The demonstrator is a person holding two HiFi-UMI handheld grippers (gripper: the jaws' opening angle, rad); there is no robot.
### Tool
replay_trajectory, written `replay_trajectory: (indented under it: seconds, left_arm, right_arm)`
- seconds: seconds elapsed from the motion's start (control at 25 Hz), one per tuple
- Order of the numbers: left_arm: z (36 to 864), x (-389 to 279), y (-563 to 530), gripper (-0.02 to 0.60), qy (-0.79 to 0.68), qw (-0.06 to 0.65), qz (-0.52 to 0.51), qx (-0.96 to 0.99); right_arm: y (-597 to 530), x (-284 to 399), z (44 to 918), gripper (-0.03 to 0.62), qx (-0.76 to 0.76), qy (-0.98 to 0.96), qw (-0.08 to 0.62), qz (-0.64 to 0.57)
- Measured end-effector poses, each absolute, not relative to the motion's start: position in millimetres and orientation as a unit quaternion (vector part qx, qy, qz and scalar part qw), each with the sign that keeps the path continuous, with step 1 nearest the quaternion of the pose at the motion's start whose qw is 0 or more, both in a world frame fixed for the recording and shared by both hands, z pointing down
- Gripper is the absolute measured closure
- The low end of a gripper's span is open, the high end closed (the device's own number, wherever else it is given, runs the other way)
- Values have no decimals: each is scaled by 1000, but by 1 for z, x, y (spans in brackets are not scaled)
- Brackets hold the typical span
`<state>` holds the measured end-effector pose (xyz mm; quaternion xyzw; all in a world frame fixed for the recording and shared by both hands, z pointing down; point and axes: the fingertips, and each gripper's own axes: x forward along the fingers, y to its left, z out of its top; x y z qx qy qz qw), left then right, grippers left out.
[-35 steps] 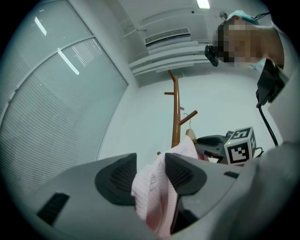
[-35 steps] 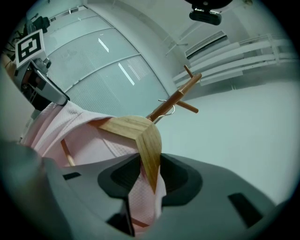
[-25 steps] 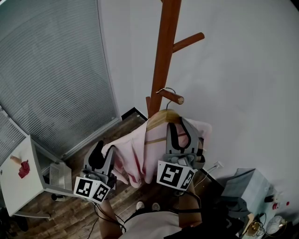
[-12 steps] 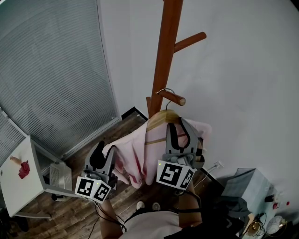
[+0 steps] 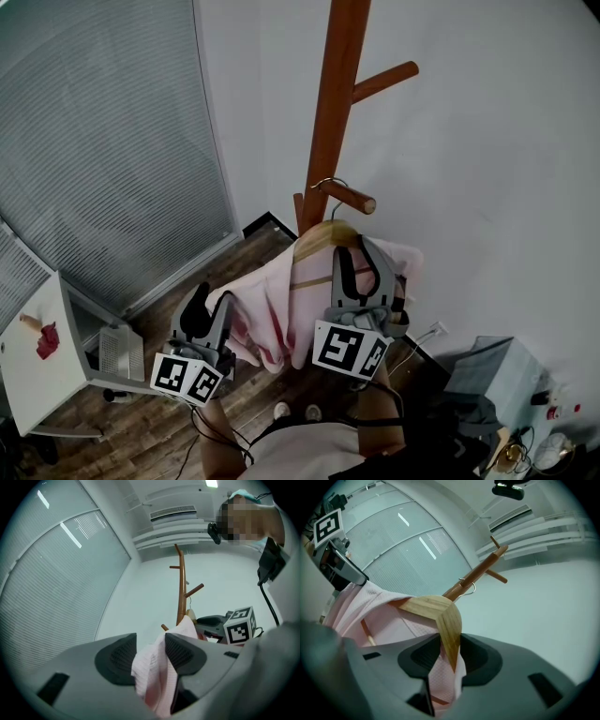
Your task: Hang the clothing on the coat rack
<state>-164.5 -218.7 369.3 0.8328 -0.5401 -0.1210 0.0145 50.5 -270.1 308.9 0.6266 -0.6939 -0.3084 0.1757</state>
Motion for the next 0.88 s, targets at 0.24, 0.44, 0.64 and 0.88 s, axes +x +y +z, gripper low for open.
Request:
replay_trajectory:
  seconds: [0.24,0.44,0.64,0.88]
  left_arm:
    - [370,-166,-219,379,-538,14,-122,834]
    - [370,-166,-219,379,-537,12,-122,835]
    - [369,-167,-216,379,-537,8,-120,835]
    - [368,-169,-217,379,-540,2,-116,833]
  right_arm:
    - [-270,49,309,447,627,-693,175,-309]
    - [-271,49,310,447,626,-694,179,-308]
    - [-270,47,311,447,626,-691,184,-310]
    - [-269,44,311,447,625,-694,181,-308]
